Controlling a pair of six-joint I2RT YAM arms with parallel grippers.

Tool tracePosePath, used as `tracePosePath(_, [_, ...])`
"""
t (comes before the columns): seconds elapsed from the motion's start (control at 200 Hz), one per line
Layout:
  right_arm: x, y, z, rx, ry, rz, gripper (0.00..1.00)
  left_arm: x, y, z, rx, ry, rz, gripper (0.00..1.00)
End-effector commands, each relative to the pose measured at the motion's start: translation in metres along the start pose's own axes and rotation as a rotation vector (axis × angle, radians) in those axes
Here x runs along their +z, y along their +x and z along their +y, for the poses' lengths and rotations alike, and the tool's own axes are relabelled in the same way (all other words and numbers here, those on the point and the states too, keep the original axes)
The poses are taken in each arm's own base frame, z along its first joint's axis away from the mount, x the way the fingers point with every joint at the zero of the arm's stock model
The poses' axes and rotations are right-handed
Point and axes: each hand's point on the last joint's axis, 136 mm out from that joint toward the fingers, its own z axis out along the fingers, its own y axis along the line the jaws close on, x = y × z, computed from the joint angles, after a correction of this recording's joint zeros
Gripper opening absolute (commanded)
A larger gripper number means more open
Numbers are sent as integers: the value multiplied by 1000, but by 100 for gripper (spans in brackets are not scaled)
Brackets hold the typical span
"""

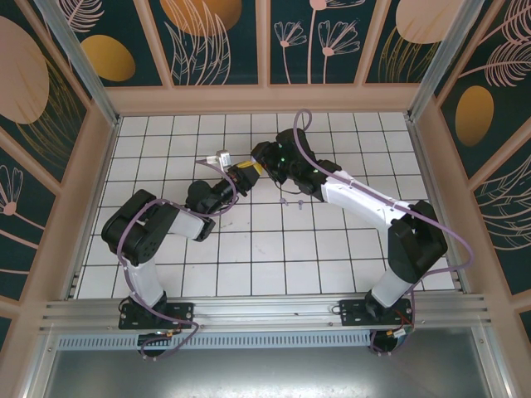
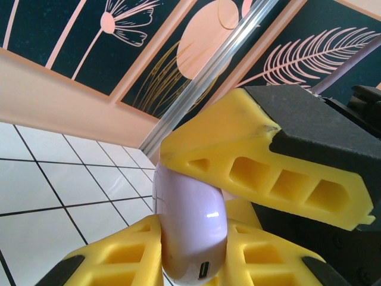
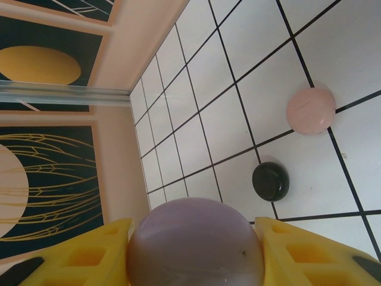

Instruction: Insert the wireless bluetooth earbuds into the charging case

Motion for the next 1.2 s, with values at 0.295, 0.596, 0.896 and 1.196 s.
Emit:
tracePosePath(0.295, [-15, 8, 30, -5, -93, 21, 31, 5, -18, -17, -5, 68, -68, 17])
tracePosePath(0.596, [-17, 8, 31, 5, -103, 21, 30, 4, -24, -19, -27, 86, -109, 33])
tracePosePath(0.896, [-21, 12, 35, 31, -126, 31, 30, -1, -33, -21, -59, 114, -182, 35])
tracePosePath(1.196, [-26, 13, 41, 30, -144, 30, 29, -2, -35, -22, -62, 117, -192, 3])
